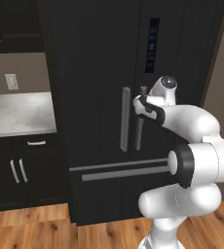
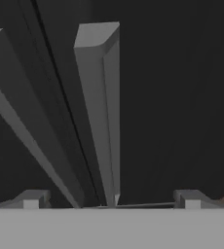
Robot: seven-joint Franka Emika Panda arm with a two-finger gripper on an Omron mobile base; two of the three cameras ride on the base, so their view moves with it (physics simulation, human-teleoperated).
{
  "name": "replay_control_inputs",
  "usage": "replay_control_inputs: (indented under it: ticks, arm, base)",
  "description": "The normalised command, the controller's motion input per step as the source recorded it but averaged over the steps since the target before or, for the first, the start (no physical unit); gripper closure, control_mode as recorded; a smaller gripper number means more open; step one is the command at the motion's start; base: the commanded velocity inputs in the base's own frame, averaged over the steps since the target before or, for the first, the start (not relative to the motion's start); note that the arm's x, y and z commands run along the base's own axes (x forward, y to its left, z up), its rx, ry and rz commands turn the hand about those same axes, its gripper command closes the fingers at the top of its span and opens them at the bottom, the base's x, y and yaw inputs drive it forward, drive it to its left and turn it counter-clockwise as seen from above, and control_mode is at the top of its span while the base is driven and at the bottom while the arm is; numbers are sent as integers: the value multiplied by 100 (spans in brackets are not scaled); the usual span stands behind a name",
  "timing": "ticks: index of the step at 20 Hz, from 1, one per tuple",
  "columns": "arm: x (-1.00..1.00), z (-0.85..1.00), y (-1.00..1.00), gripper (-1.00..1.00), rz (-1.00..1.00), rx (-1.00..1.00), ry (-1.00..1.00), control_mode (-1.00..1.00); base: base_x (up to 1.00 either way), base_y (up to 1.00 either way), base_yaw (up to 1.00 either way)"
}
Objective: Move the hot dog bun to the plate on the dining table and place the condiment next to that plate. Then navigate to the fridge and take the sausage and place it on the plate as well.
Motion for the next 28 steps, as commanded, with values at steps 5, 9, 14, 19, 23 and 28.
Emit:
replay_control_inputs:
  ticks: [5,9,14,19,23,28]
  arm:
    - [49,-21,0,-100,0,0,0,-100]
    - [48,-22,0,-100,0,0,0,-100]
    - [48,-22,-1,-100,0,0,0,-100]
    - [46,-20,0,-100,0,0,0,-100]
    - [48,-23,0,100,0,0,0,-100]
    - [24,-27,0,100,0,0,0,-100]
  base:
    - [0,0,0]
    - [0,0,0]
    - [0,0,0]
    - [0,0,0]
    - [0,0,0]
    - [0,0,0]
